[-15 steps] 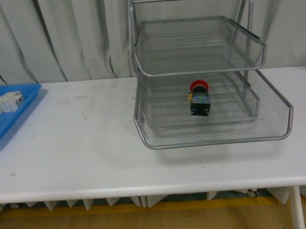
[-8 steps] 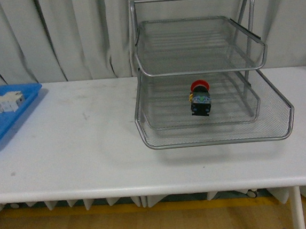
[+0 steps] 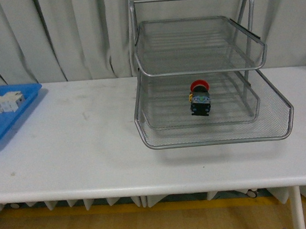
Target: Place button on rack with both arms
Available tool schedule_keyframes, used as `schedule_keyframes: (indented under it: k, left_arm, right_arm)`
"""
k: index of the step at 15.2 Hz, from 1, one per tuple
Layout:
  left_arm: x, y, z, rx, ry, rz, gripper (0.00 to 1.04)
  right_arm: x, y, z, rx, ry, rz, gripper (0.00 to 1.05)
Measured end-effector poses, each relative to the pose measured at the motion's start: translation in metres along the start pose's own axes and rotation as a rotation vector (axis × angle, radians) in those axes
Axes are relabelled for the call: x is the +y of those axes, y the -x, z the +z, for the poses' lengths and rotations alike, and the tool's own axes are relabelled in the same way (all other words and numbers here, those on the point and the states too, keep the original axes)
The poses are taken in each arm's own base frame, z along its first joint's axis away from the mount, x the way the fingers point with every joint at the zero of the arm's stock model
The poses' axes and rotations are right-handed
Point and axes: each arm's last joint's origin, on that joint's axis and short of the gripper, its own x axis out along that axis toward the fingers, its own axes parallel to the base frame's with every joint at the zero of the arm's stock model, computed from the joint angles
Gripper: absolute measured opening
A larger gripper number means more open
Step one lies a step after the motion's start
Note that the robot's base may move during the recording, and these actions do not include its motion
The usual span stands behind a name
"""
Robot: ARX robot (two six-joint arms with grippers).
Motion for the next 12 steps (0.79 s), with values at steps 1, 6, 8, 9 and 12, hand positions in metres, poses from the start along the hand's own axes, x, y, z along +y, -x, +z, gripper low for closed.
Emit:
schedule_keyframes:
  k: [1,6,8,9,12]
  left_arm:
    - [-0.0001,0.0049,-0.0055,0.038,0.0,-0.003,0.02]
    - [0.0,0.0076,-0.0017,-0.01,0.0,-0.001,0.02]
    - [0.0,0.0076,-0.002,-0.007,0.0,-0.001,0.02]
    - [0.0,0.0076,-0.0021,-0.006,0.0,-0.001,0.02]
    - [0.0,0.0076,-0.0021,-0.006,0.0,-0.001,0.36]
  right_arm:
    - [0.0,0.0,0.0,0.0,0.0,0.0,0.98]
    - [0.0,0.0,0.0,0.0,0.0,0.0,0.98]
    - [0.0,0.0,0.0,0.0,0.0,0.0,0.98]
    - [0.0,0.0,0.0,0.0,0.0,0.0,0.98]
    - [0.0,0.0,0.0,0.0,0.0,0.0,0.98]
